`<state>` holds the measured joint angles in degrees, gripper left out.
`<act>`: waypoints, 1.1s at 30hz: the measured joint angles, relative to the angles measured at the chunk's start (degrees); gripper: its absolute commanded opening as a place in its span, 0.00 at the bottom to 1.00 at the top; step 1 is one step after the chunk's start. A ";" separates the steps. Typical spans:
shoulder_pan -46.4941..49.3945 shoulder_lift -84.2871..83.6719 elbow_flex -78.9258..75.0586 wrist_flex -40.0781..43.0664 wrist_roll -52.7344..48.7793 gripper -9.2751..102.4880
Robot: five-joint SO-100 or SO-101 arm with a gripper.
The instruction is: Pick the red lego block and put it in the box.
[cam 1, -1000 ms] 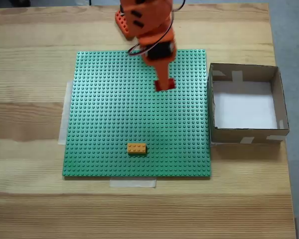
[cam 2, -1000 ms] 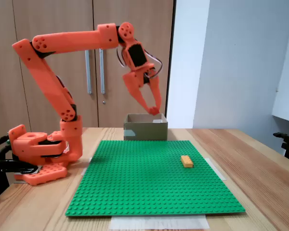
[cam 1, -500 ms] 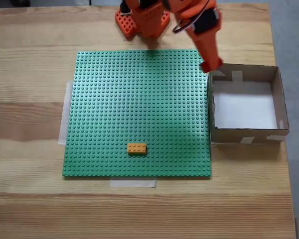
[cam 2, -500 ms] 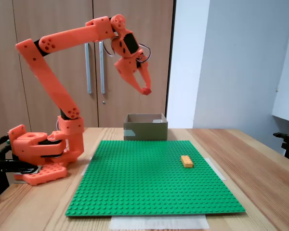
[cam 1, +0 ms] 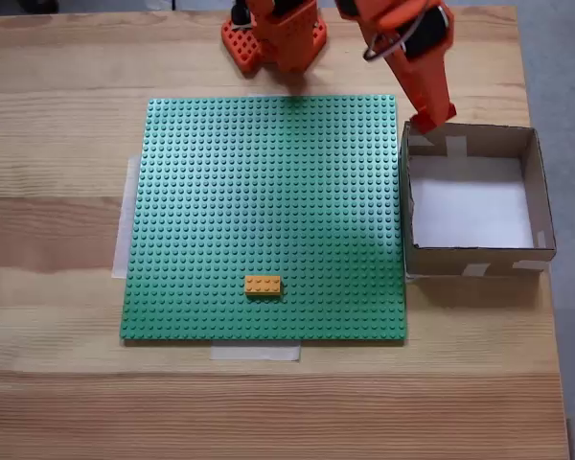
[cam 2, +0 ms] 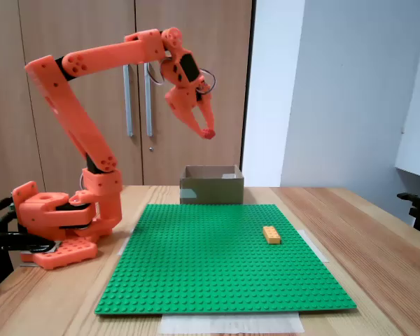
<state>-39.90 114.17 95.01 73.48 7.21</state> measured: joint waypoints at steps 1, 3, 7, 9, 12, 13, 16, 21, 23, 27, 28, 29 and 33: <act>0.44 -1.05 -0.53 0.09 0.00 0.07; 0.26 -3.08 -2.20 0.26 0.00 0.07; -0.26 -7.12 -6.50 0.70 0.00 0.07; -0.44 -9.05 -8.61 1.32 0.00 0.07; -2.29 -11.16 -10.55 1.67 -0.35 0.07; -2.55 -11.69 -10.72 1.67 -0.53 0.07; -2.55 -12.92 -10.81 1.05 -0.70 0.07; -3.43 -15.21 -10.90 -0.70 -0.70 0.07; -3.25 -16.44 -10.90 -1.41 -0.88 0.07; -3.60 -19.25 -11.07 -2.02 -0.88 0.07; -3.96 -20.04 -11.07 -2.20 -0.88 0.07; -4.31 -20.74 -11.07 -2.37 -0.70 0.07; -6.15 -23.47 -11.60 -2.55 -0.26 0.07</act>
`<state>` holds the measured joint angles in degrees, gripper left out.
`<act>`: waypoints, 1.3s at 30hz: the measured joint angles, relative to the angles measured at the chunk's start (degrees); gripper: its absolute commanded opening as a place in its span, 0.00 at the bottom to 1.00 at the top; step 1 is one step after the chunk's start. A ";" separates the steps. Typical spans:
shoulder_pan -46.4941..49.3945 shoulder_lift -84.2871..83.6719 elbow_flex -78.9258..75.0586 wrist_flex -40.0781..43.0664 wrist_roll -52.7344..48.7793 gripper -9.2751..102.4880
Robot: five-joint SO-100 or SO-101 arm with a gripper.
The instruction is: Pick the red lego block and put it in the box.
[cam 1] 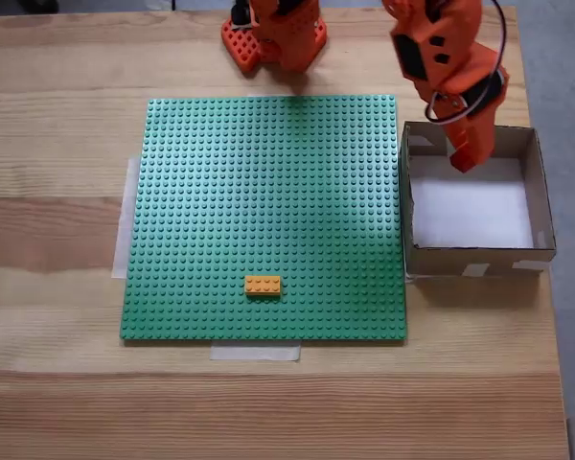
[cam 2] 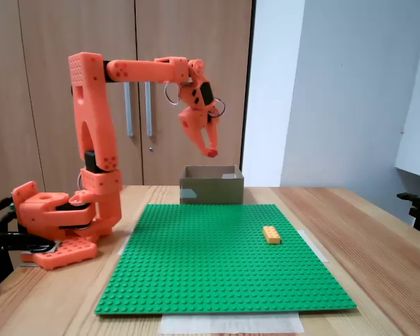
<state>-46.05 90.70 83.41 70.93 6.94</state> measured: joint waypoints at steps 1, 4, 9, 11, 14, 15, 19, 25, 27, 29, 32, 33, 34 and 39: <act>-0.62 -0.88 -0.09 0.00 0.00 0.07; -1.76 -3.08 -0.53 -0.62 0.35 0.07; -2.20 -6.94 -0.97 -1.93 0.88 0.07; -2.55 -8.44 -0.97 -2.64 0.88 0.07; -2.99 -10.11 -0.97 -4.04 0.44 0.07; -2.99 -10.55 -0.97 -4.66 0.26 0.07; -2.72 -12.48 -1.05 -7.03 -0.26 0.07; -2.81 -15.38 -1.05 -10.28 -1.41 0.07; -2.81 -16.52 -1.05 -11.16 -1.67 0.07; -2.81 -17.67 -1.05 -11.87 -2.11 0.07; -2.81 -19.60 -1.05 -12.83 -3.08 0.07; -2.81 -20.13 -1.05 -13.01 -3.34 0.07; -2.81 -20.74 -1.05 -13.36 -3.69 0.07; -2.81 -23.38 -1.05 -14.59 -4.57 0.07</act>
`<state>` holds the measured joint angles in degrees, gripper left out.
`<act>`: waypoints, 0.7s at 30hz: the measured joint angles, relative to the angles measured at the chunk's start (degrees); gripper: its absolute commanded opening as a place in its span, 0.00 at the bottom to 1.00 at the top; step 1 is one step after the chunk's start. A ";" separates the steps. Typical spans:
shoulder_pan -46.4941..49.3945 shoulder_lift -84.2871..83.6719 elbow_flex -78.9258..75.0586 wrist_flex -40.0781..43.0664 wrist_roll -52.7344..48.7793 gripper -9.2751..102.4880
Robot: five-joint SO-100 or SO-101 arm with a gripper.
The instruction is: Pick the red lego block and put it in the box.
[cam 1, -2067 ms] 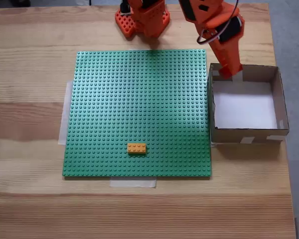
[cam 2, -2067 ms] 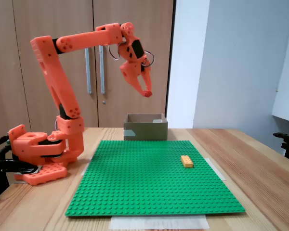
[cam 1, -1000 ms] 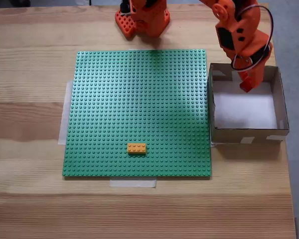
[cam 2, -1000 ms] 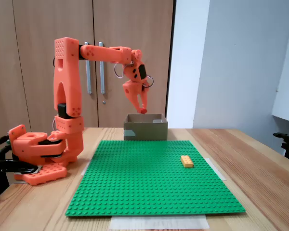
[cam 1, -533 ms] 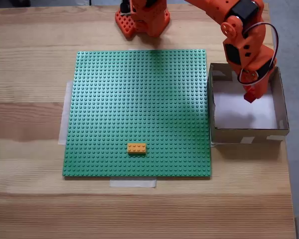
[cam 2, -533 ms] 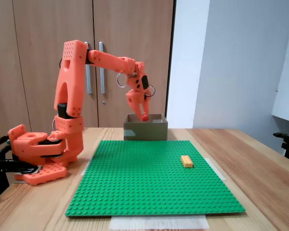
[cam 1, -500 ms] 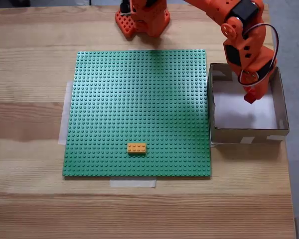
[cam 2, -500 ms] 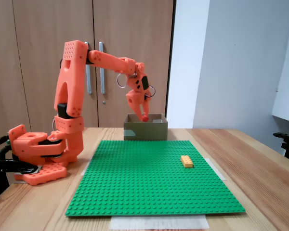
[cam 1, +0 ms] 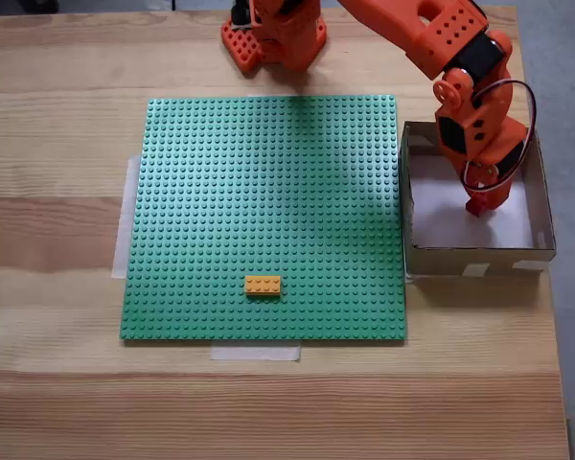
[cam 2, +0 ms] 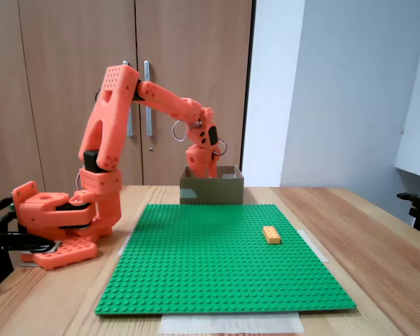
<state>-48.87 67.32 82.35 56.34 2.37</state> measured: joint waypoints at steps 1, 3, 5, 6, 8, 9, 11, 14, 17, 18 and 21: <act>0.00 -0.44 0.00 -0.18 0.00 0.07; 0.00 -0.97 -0.18 -0.26 -0.09 0.07; 0.00 -1.23 -0.44 -0.44 -0.09 0.07; 0.00 -1.23 -0.44 -0.53 -0.09 0.07; 0.00 -1.23 -0.44 -1.05 -0.53 0.07; 0.00 -1.23 -0.53 -1.23 -1.05 0.07; 0.00 -1.23 -0.53 -1.49 -1.49 0.07; 0.00 -1.41 -0.53 -1.76 -2.02 0.07; 0.09 -1.41 -0.53 -1.76 -2.02 0.11; 0.26 -1.41 -0.53 -1.76 -2.02 0.11; 0.79 -1.41 -0.53 -1.76 -2.02 0.12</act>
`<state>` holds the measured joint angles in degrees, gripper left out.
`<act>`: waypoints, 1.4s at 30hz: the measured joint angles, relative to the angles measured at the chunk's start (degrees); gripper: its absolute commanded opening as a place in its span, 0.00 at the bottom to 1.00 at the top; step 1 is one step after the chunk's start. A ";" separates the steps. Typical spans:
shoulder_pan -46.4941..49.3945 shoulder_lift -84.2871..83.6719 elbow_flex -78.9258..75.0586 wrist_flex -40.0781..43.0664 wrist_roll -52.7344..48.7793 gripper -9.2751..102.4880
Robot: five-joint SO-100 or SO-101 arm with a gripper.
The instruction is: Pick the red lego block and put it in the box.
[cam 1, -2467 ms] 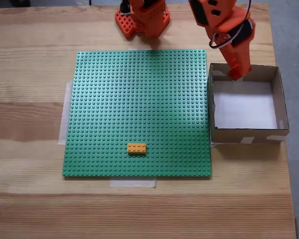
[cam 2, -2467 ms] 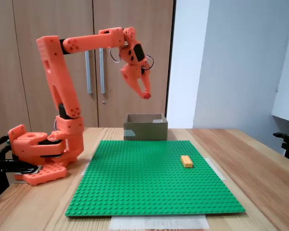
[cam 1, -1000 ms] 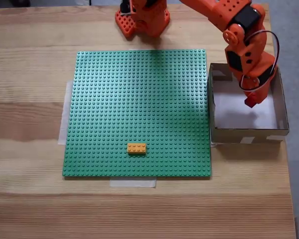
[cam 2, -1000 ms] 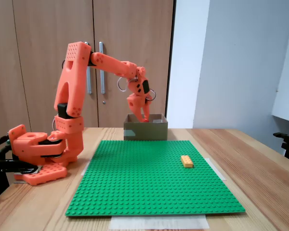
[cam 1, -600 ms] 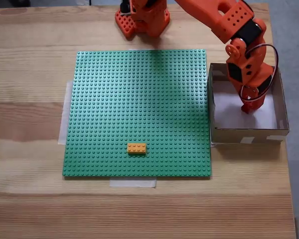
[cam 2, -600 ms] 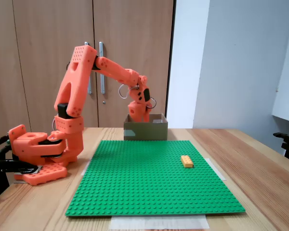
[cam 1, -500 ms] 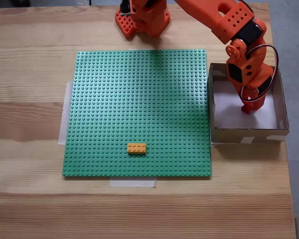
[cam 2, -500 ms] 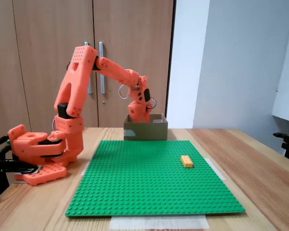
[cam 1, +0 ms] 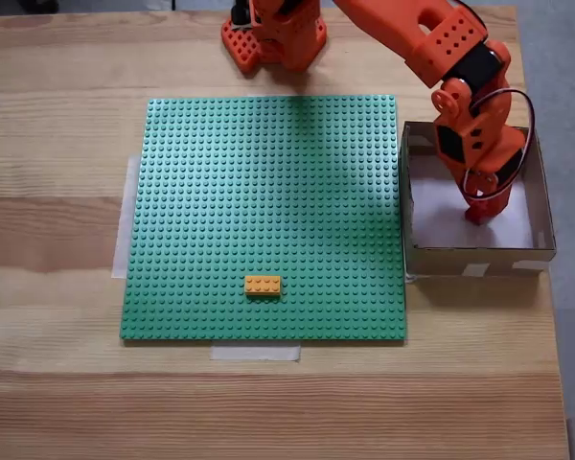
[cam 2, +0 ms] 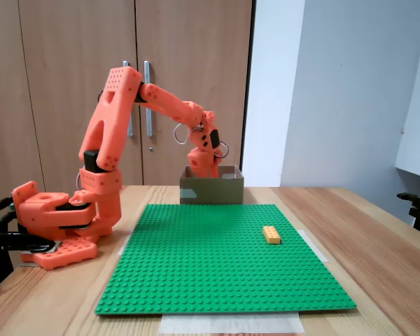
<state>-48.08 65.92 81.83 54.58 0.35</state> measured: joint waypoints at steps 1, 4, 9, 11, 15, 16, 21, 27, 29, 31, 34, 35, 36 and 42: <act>-0.09 0.00 0.00 0.00 0.00 0.13; -0.26 0.00 0.00 0.53 0.00 0.15; -0.09 0.00 0.00 1.49 0.70 0.17; -0.09 0.00 0.00 1.85 0.70 0.17; -0.09 0.00 0.00 2.64 1.05 0.19; -0.09 0.00 0.00 2.64 1.05 0.20; -0.09 0.00 0.00 3.16 1.05 0.20; -0.09 0.44 0.00 3.16 1.05 0.19; -0.09 1.67 0.00 3.16 1.05 0.19; -0.09 3.60 0.00 2.99 1.14 0.18; -0.09 7.38 0.18 2.55 2.02 0.17; -0.09 8.53 0.18 2.46 2.11 0.16; -0.09 9.67 0.18 2.37 2.11 0.15; 0.70 16.79 2.64 1.32 2.11 0.09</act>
<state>-47.37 82.71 84.46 55.90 2.46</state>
